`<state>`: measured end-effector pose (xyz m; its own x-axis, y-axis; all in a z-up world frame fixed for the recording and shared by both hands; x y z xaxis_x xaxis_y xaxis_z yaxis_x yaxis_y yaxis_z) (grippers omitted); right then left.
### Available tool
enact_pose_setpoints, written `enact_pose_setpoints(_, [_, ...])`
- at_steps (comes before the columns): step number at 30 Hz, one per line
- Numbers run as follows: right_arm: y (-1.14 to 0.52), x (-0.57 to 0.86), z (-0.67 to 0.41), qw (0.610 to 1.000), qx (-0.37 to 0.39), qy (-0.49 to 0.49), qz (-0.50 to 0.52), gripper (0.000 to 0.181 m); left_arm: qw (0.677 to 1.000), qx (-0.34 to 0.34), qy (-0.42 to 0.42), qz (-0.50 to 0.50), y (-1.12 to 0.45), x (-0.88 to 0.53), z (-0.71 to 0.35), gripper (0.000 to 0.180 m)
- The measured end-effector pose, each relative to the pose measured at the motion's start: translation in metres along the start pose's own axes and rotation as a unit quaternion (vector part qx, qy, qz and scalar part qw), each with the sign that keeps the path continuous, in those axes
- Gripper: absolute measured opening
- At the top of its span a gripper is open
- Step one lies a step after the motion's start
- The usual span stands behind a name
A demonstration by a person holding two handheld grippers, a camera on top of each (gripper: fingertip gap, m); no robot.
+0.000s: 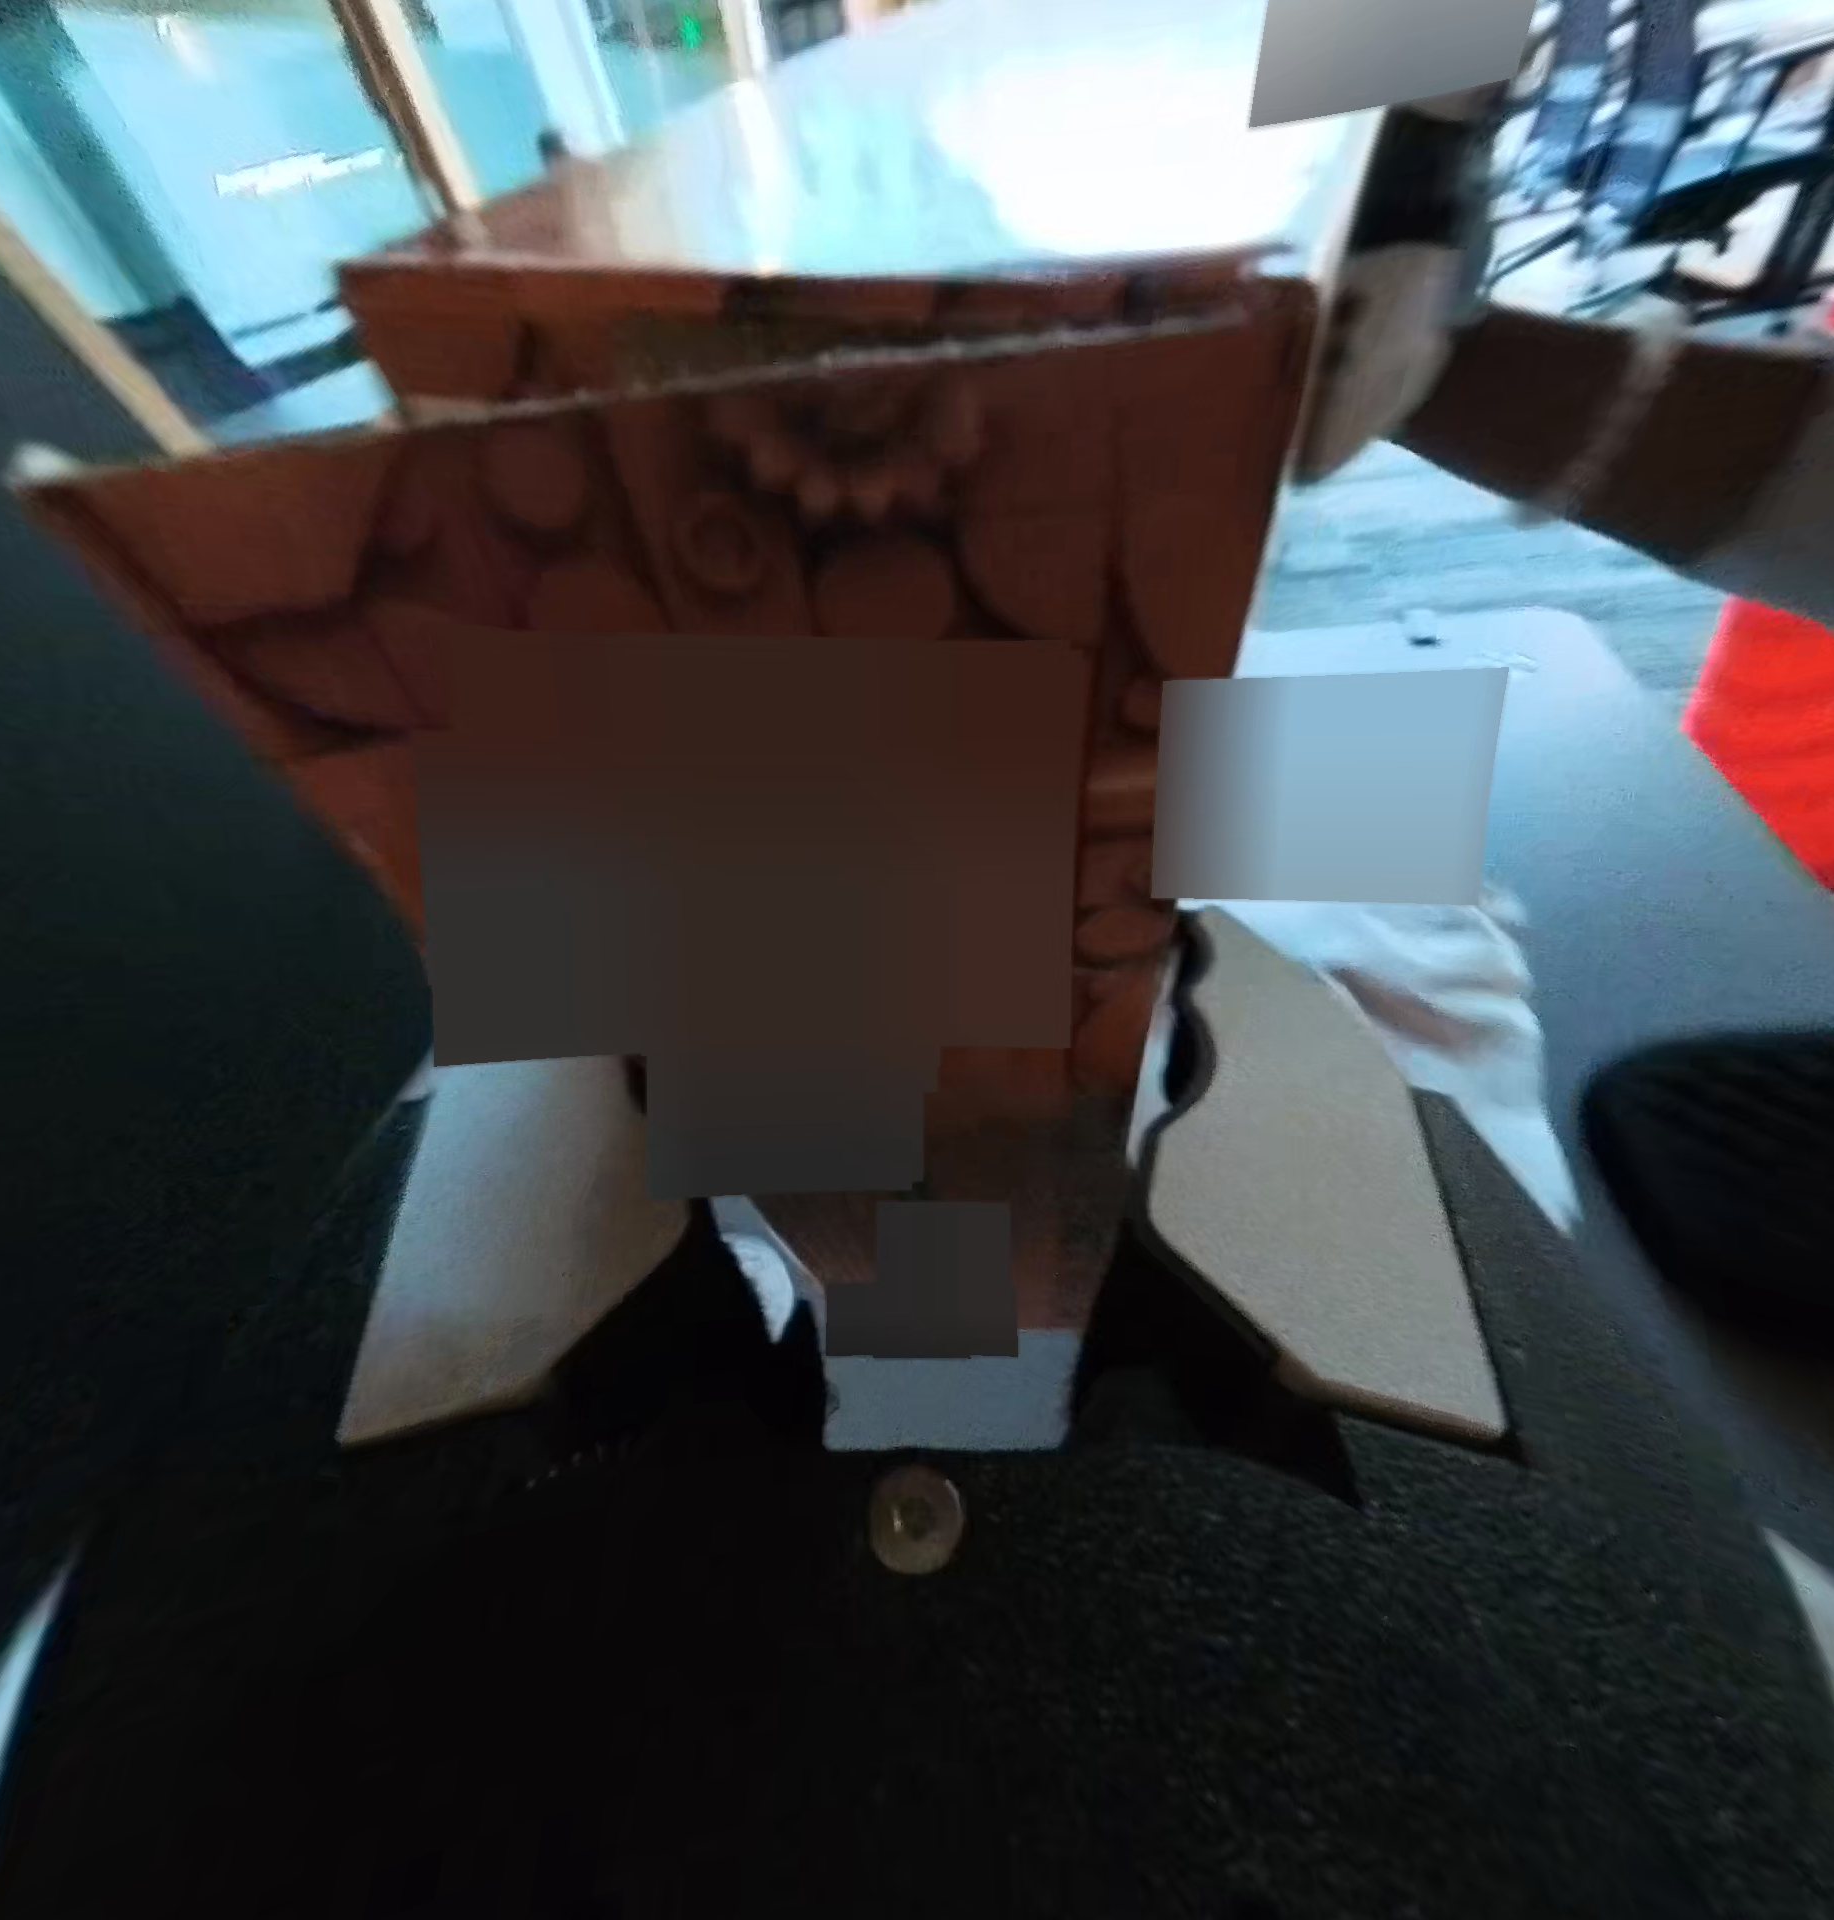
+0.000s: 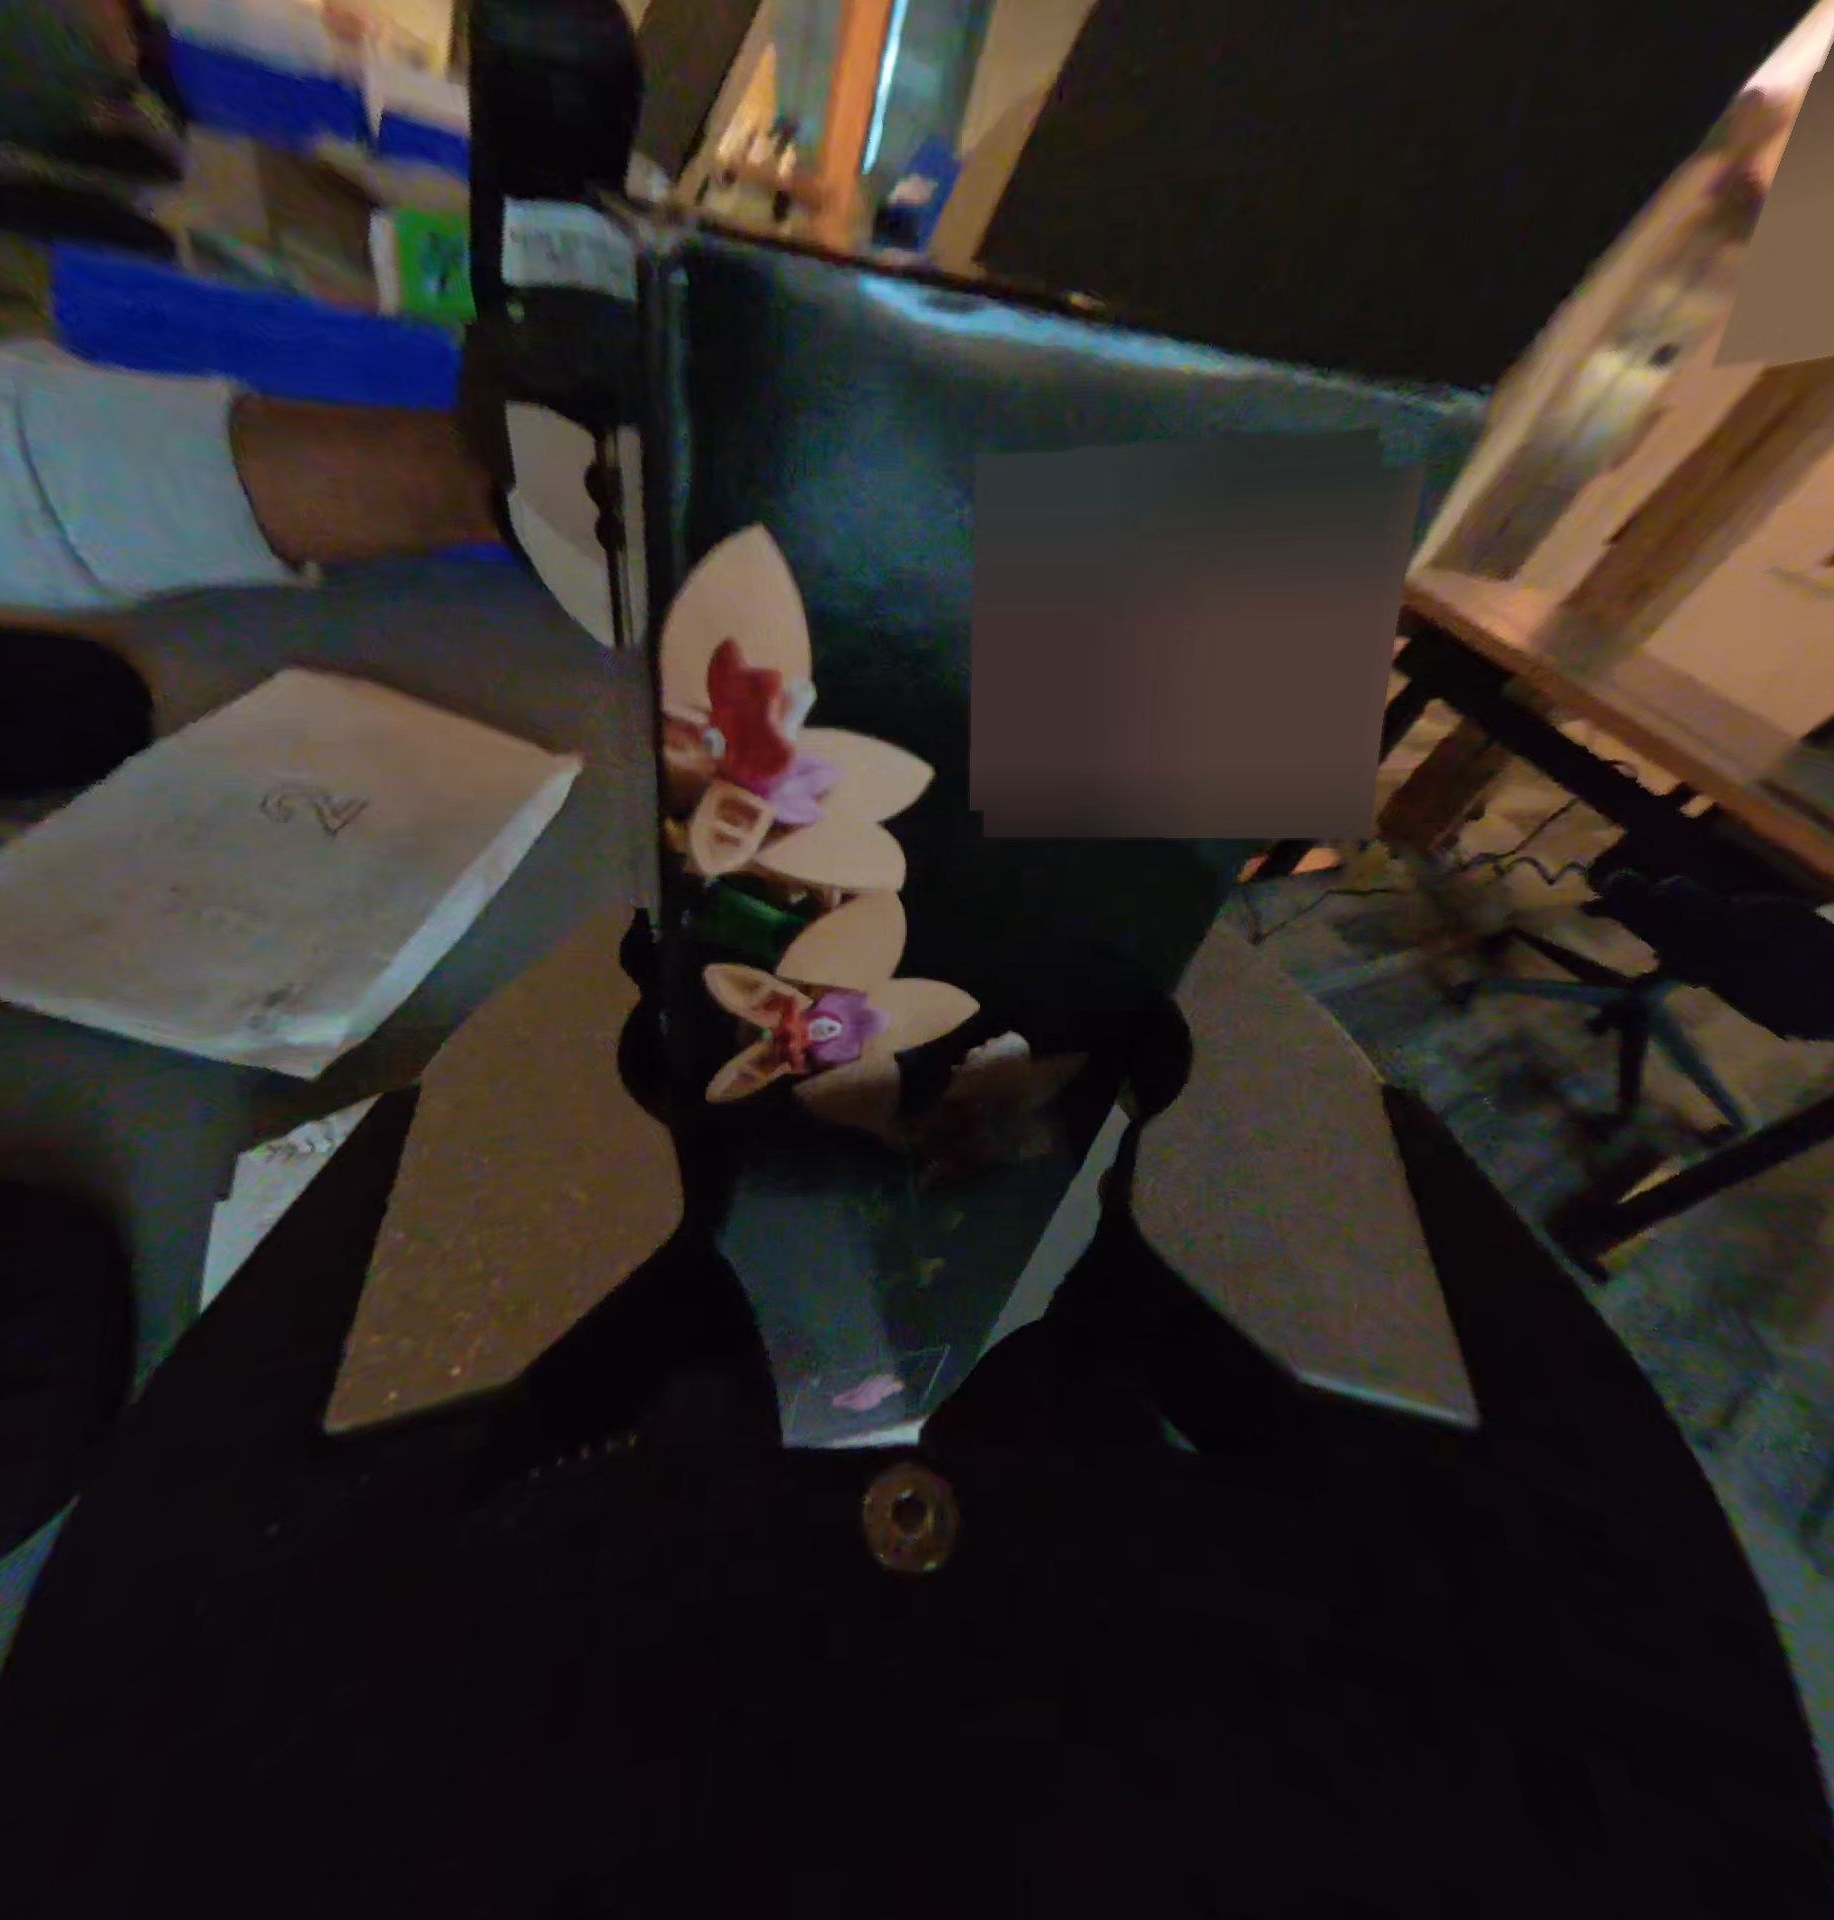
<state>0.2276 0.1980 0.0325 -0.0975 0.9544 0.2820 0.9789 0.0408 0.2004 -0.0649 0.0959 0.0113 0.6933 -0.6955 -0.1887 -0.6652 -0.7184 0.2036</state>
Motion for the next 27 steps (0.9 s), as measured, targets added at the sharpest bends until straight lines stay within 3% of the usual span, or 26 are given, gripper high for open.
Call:
enact_pose_setpoints(3, [0.045, 0.009, 0.021, 0.996, 0.061, -0.044, 0.053, 0.086, 0.998, 0.039, -0.008, -0.055, -0.028, -0.009, -0.023, 0.114])
enact_pose_setpoints(7, [0.086, 0.031, 0.066, 0.985, 0.053, -0.067, 0.150, 0.085, 0.991, 0.076, -0.013, -0.114, -0.029, -0.015, -0.028, 0.115])
enact_pose_setpoints(11, [0.098, 0.054, 0.106, 0.975, 0.040, -0.089, 0.199, 0.086, 0.993, 0.042, -0.040, -0.098, -0.009, 0.001, -0.011, 0.109])
enact_pose_setpoints(16, [0.074, 0.084, 0.142, 0.974, 0.033, -0.099, 0.200, 0.086, 0.993, -0.037, -0.045, -0.104, 0.032, 0.021, 0.024, 0.110])
enact_pose_setpoints(22, [0.033, 0.121, 0.171, 0.983, 0.024, -0.104, 0.151, 0.088, 0.987, -0.066, -0.020, -0.143, 0.099, 0.032, 0.055, 0.106])
enact_pose_setpoints(27, [0.013, 0.144, 0.189, 0.985, 0.025, -0.084, 0.146, 0.089, 0.981, -0.049, -0.001, -0.188, 0.149, 0.040, 0.069, 0.105])
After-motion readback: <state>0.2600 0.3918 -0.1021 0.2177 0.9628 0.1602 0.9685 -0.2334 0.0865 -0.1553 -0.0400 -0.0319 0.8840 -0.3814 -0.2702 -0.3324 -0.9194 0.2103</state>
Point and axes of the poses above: each gripper's, where its closed fingertips meet, y back along the fingers, z out of its underside, x = y × z across the jaws, the point moved 8 cm from there along y, back along the fingers, and after that the axes turned 4 degrees about -z, right-handed, at the moved point
